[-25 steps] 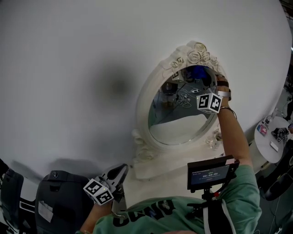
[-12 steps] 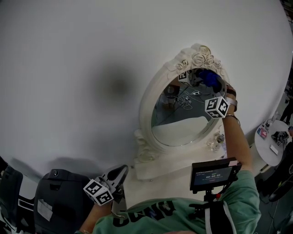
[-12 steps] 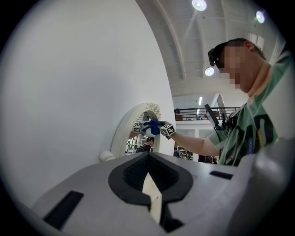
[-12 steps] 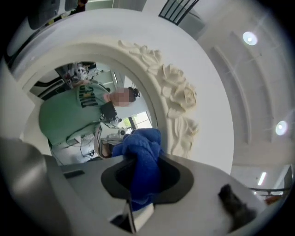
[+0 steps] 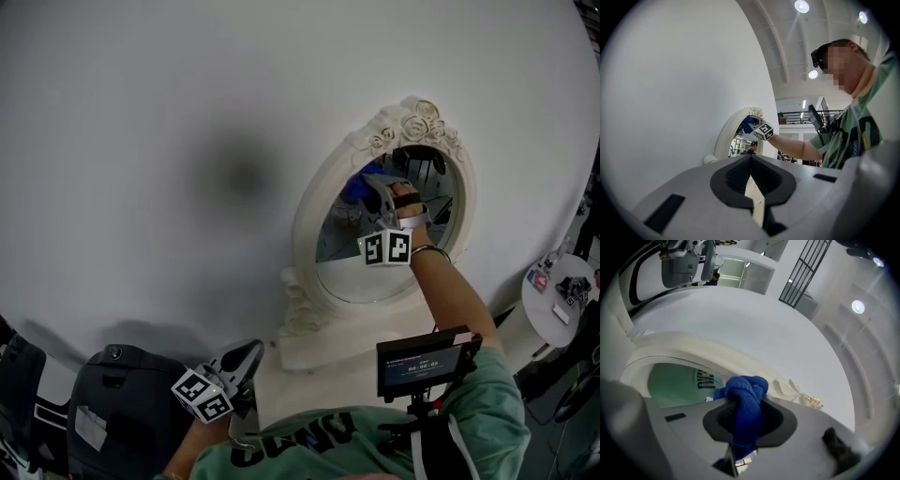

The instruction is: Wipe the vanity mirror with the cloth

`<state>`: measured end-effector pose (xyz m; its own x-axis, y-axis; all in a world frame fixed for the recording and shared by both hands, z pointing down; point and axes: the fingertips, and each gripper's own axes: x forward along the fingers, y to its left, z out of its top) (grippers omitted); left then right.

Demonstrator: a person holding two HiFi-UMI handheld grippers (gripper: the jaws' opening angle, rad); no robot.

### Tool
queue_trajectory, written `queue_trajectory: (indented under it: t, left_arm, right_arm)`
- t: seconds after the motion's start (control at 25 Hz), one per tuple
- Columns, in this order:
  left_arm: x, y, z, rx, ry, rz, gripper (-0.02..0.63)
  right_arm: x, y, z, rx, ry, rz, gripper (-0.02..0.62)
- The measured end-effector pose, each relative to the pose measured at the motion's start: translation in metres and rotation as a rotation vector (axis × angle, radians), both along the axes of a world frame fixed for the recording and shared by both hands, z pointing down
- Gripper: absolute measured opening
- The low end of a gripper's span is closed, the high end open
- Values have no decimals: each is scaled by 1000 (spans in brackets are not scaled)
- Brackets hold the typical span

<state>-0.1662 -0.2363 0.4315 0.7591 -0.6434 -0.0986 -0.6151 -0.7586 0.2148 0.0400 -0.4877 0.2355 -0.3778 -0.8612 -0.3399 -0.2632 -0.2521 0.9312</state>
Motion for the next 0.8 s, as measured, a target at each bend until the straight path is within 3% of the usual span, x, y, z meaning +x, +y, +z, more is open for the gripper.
queue_trajectory:
  t: [0.4, 0.6, 0.8]
  left_arm:
    - [12, -2, 1, -9, -7, 19, 6]
    - [10, -3, 4, -16, -14, 9, 6]
    - [16, -5, 5, -20, -21, 8, 6]
  right_arm:
    - [19, -4, -5, 29, 26, -7, 69]
    - [92, -15, -5, 14, -47, 95, 69]
    - [197, -37, 5, -33, -65, 307, 67]
